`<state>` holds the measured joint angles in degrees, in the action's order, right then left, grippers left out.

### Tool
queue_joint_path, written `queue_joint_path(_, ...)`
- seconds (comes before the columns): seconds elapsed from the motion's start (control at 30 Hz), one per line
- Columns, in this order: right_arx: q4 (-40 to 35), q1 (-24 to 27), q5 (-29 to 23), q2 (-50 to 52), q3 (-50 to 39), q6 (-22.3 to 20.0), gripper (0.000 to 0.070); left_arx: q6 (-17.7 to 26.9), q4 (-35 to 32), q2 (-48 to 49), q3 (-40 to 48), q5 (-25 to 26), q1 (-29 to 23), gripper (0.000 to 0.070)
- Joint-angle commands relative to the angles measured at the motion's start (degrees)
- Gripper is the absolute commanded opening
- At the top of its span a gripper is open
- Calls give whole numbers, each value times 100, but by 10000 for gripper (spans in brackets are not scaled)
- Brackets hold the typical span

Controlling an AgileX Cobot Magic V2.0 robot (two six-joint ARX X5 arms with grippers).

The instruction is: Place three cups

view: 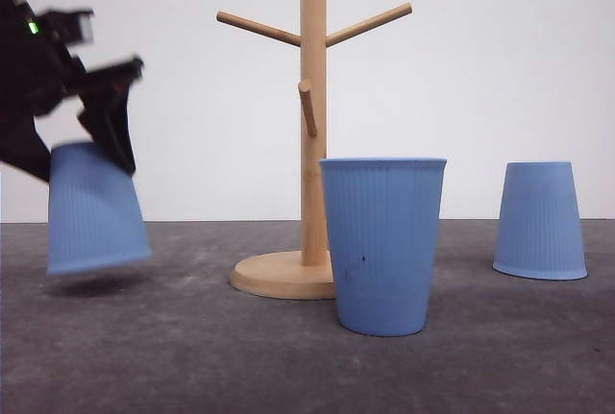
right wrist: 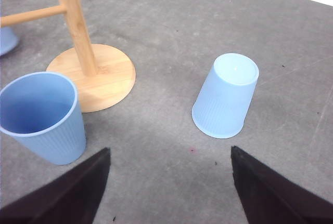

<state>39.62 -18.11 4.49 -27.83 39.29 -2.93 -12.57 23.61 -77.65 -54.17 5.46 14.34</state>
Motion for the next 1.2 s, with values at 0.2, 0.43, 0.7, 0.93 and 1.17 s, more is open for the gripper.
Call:
queue_joint_path(0.2, -61, -24, -2, -17, 81, 82, 468, -786, 282, 923, -85, 1165, -465, 418)
queue_joint_path(0.43, -63, -24, 0, -17, 81, 82, 467, -1654, 57, 1494, -87, 2512, -1275, 418)
queue_joint_path(0.7, -63, -24, 4, -17, 81, 82, 468, -3271, -1371, 1526, -87, 3598, -1830, 420)
queue_joint_path(0.93, -79, -24, 4, -17, 81, 84, 468, -4056, -2381, 1242, -87, 3826, -1570, 420)
queue_joint_path(1.17, -80, -24, 22, -17, 81, 84, 468, -4246, -2987, 706, -87, 3606, -1027, 419)
